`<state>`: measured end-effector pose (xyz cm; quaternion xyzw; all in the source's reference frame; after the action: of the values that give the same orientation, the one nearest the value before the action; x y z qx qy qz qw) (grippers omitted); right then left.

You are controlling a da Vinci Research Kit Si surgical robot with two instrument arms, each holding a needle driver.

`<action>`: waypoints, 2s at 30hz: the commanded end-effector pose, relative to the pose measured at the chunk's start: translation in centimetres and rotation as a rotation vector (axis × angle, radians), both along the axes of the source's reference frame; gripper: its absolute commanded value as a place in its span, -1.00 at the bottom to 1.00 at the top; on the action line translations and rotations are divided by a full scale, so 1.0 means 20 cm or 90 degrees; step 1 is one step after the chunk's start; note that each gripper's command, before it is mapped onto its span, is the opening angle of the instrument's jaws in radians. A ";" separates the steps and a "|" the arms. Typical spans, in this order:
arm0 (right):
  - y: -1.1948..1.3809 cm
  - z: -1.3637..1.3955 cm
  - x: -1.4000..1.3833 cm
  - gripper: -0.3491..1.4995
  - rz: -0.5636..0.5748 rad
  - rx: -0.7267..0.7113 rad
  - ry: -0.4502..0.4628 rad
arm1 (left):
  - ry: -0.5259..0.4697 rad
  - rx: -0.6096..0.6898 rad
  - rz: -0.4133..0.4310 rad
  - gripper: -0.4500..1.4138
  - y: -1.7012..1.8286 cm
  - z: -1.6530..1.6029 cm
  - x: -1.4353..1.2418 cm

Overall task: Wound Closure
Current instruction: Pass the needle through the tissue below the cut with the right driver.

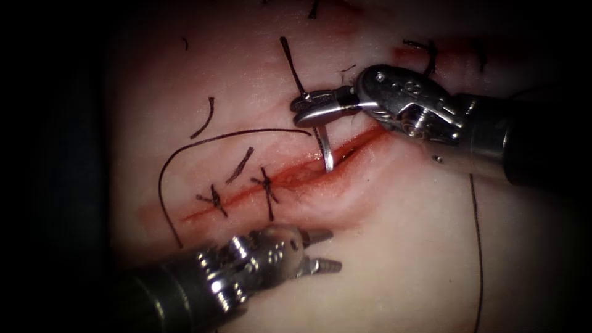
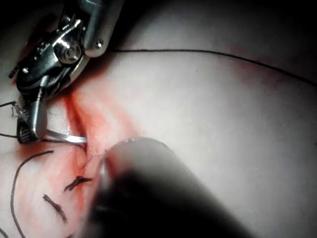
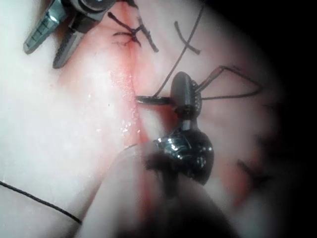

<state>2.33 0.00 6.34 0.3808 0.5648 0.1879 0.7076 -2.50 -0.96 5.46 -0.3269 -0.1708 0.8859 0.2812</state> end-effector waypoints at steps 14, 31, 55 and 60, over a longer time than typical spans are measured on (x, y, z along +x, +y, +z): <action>-0.003 -0.003 0.009 -1.00 0.044 0.111 0.012 | 0.004 0.001 -0.009 -0.25 0.004 0.005 0.003; -0.030 -0.027 0.005 -1.00 0.009 0.168 0.014 | 0.008 0.006 -0.014 -0.23 0.005 0.007 0.009; -0.042 -0.021 0.001 -1.00 0.050 0.229 -0.039 | 0.011 0.014 -0.017 -0.23 0.004 0.002 0.009; -0.049 -0.020 -0.002 -1.00 0.057 0.269 -0.046 | 0.012 0.014 -0.019 -0.20 0.006 0.002 0.009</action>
<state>2.20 -0.99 5.91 0.4806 0.5037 0.3398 0.6323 -2.27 -0.87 5.45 -0.3166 -0.1740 0.8827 0.3006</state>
